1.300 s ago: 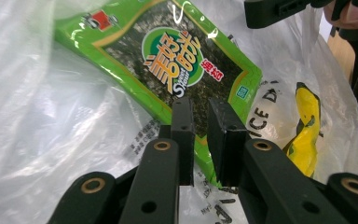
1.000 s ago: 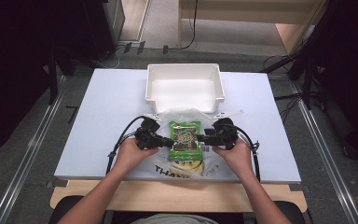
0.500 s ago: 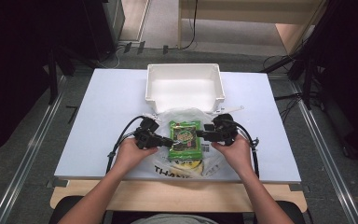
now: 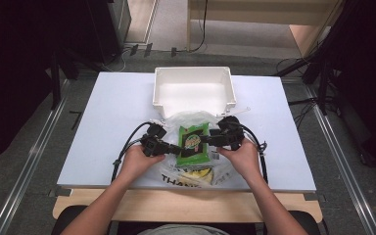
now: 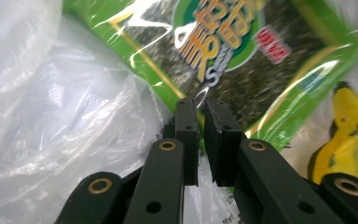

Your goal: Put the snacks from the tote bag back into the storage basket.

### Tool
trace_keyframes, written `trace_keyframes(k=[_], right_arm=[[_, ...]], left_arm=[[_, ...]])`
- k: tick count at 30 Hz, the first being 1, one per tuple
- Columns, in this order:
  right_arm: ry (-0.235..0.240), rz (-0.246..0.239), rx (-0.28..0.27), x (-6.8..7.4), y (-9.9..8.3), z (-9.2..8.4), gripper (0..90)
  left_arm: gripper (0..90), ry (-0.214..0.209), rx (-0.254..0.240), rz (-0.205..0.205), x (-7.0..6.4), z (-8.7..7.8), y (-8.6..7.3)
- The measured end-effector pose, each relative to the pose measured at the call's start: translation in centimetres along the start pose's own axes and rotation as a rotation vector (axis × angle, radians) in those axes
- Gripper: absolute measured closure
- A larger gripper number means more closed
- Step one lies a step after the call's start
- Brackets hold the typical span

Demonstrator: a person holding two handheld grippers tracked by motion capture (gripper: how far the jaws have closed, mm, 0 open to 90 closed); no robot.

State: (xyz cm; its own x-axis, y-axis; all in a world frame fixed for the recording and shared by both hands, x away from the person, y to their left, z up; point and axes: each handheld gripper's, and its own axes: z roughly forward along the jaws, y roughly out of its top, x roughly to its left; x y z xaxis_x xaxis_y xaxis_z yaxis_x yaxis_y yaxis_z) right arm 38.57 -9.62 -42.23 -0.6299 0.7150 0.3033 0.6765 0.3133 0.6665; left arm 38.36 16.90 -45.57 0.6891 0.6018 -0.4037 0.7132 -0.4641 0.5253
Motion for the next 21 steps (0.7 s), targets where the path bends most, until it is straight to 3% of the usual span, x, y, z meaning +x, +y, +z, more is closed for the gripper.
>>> trace_keyframes(k=[3, 8, 12, 14, 16, 21], right_arm=[[0.003, 0.002, 0.016, 0.1, 0.2, 0.4, 44.8], [0.002, 0.018, 0.035, -0.2, 0.3, 1.0, 45.1], [0.013, 0.016, 0.049, -0.2, 0.2, 1.2, 50.4], [0.044, 0.018, 0.064, -0.2, 0.1, 1.5, 50.0], [0.030, 0.010, 0.073, -0.1, 0.0, 1.6, 50.4], [0.058, 0.036, 0.059, -0.5, -0.1, 1.1, 56.2]], left_arm=[[82.9, 0.001, 0.022, -0.010, 0.0, 0.5, -0.1], [82.9, -0.001, 0.013, -0.005, -0.1, 0.8, -0.1], [83.1, -0.003, 0.015, -0.007, -0.1, 0.8, 0.0], [83.2, -0.006, 0.017, -0.006, -0.1, 0.9, 0.0], [83.1, -0.007, 0.016, -0.006, -0.1, 0.9, 0.0], [82.0, -0.013, 0.005, -0.007, -0.1, 0.8, 0.0]])
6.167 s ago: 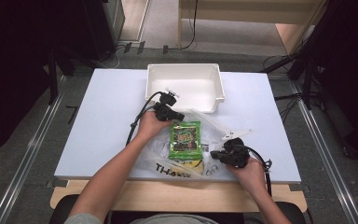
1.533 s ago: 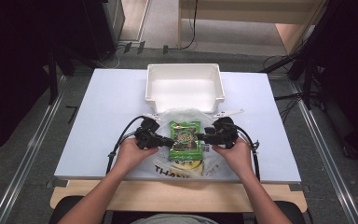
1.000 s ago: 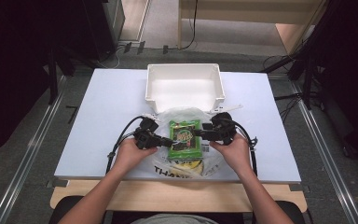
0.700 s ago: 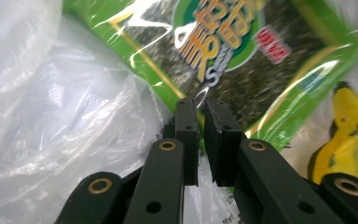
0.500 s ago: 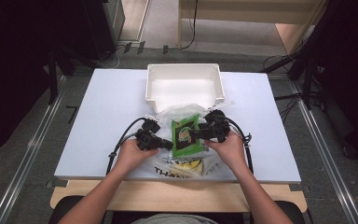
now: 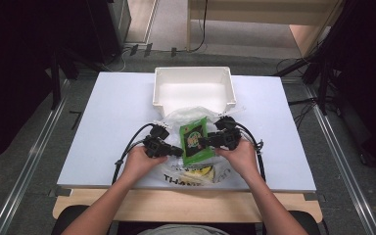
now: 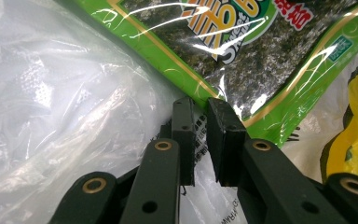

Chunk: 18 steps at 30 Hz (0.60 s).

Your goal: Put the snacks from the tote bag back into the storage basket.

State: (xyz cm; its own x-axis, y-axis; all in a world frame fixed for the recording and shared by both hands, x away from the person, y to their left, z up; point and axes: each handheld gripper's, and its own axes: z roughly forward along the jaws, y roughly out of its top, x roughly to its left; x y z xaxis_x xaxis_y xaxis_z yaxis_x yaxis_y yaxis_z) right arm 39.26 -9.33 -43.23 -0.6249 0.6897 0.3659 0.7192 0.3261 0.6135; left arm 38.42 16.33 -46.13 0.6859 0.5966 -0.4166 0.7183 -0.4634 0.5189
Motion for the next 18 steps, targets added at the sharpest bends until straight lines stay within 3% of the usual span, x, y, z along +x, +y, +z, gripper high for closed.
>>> trace_keyframes(k=[4, 11, 18], right_arm=[[0.004, 0.003, -0.010, 0.0, -0.2, -0.3, 58.1], [0.013, 0.009, -0.006, -0.3, -0.6, -0.6, 60.5], [0.030, 0.027, 0.006, -0.7, -0.7, -0.4, 60.4]], left_arm=[[81.4, 0.006, -0.011, 0.014, 0.0, -0.4, 0.0], [82.0, 0.000, -0.053, 0.000, -0.2, -1.9, 0.6], [85.0, 0.001, -0.104, 0.029, -0.9, -3.7, 2.6]])
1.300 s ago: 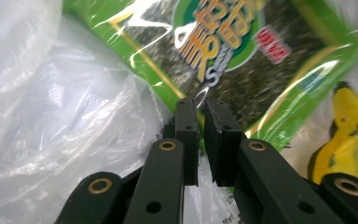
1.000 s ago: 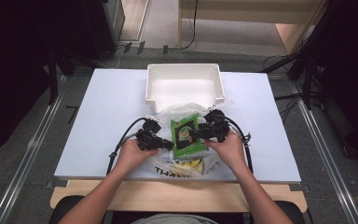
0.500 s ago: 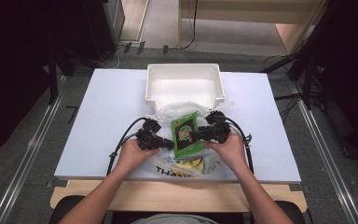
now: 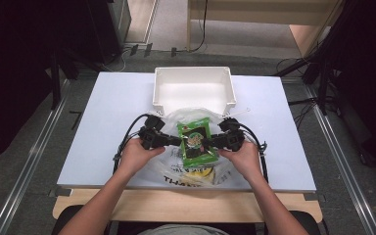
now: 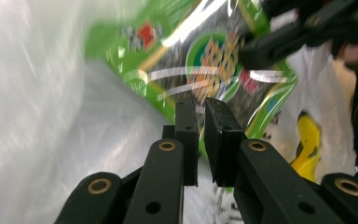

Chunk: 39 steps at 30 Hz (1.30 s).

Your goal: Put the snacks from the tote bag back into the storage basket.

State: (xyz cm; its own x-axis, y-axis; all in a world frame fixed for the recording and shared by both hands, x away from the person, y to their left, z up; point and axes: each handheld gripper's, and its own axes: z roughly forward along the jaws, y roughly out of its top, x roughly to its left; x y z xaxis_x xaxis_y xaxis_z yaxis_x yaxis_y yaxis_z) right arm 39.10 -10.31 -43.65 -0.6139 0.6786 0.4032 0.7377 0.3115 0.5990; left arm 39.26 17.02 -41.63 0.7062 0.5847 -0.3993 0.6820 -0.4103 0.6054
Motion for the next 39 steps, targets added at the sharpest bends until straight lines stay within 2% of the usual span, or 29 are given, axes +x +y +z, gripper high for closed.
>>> trace_keyframes(k=[9, 15, 19, 23, 28, 39], right_arm=[[0.005, 0.002, 0.001, -0.1, 0.0, 0.1, 60.5], [0.014, 0.013, 0.015, -0.1, 0.0, 0.2, 60.6], [0.019, 0.010, 0.015, -0.1, 0.0, 0.2, 60.8], [0.032, 0.003, 0.017, 0.0, -0.1, 0.1, 61.6], [0.043, -0.017, 0.015, 0.2, -0.2, -0.1, 64.0], [0.144, -0.015, -0.047, 0.6, -0.3, -1.7, 75.1]], left_arm=[[87.7, 0.014, -0.036, 0.009, 0.8, -0.3, 3.1], [87.6, 0.037, -0.048, 0.010, 1.6, 0.6, 5.2], [87.5, 0.057, -0.038, 0.003, 2.3, 1.5, 6.0], [87.3, 0.075, -0.040, -0.020, 3.1, 2.4, 6.2], [87.5, 0.084, -0.015, -0.040, 4.0, 3.0, 5.9], [85.8, 0.079, -0.007, -0.025, 3.9, 2.3, 5.8]])
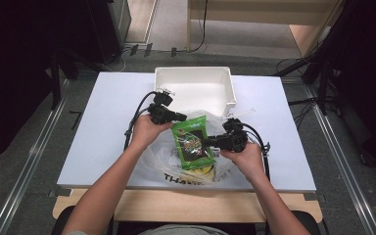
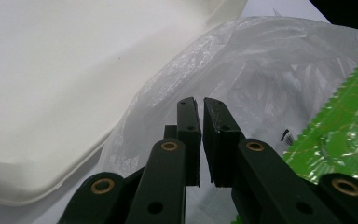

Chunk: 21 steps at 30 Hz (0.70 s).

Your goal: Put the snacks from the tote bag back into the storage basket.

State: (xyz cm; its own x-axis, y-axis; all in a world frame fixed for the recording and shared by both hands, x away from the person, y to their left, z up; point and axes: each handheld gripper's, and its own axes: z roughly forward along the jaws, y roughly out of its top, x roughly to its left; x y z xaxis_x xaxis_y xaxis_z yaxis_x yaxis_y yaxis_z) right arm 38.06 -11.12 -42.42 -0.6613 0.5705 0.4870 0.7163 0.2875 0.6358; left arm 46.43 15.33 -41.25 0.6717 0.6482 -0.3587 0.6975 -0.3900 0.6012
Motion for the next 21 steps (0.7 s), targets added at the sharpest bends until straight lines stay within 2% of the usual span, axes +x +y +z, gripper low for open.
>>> trace_keyframes(k=[6, 13, 21], right_arm=[[-0.025, -0.040, -0.031, 0.7, 0.2, -0.9, 75.4], [-0.050, -0.040, -0.071, 0.5, 0.4, -2.5, 75.4], [-0.068, -0.032, -0.104, 0.2, 0.2, -3.9, 75.4]], left_arm=[[83.5, -0.003, -0.013, 0.005, 0.1, -0.4, -0.1], [77.7, -0.014, -0.021, 0.015, 0.1, -1.2, -0.3], [73.2, -0.010, -0.020, -0.001, 0.7, -1.5, -1.1]])
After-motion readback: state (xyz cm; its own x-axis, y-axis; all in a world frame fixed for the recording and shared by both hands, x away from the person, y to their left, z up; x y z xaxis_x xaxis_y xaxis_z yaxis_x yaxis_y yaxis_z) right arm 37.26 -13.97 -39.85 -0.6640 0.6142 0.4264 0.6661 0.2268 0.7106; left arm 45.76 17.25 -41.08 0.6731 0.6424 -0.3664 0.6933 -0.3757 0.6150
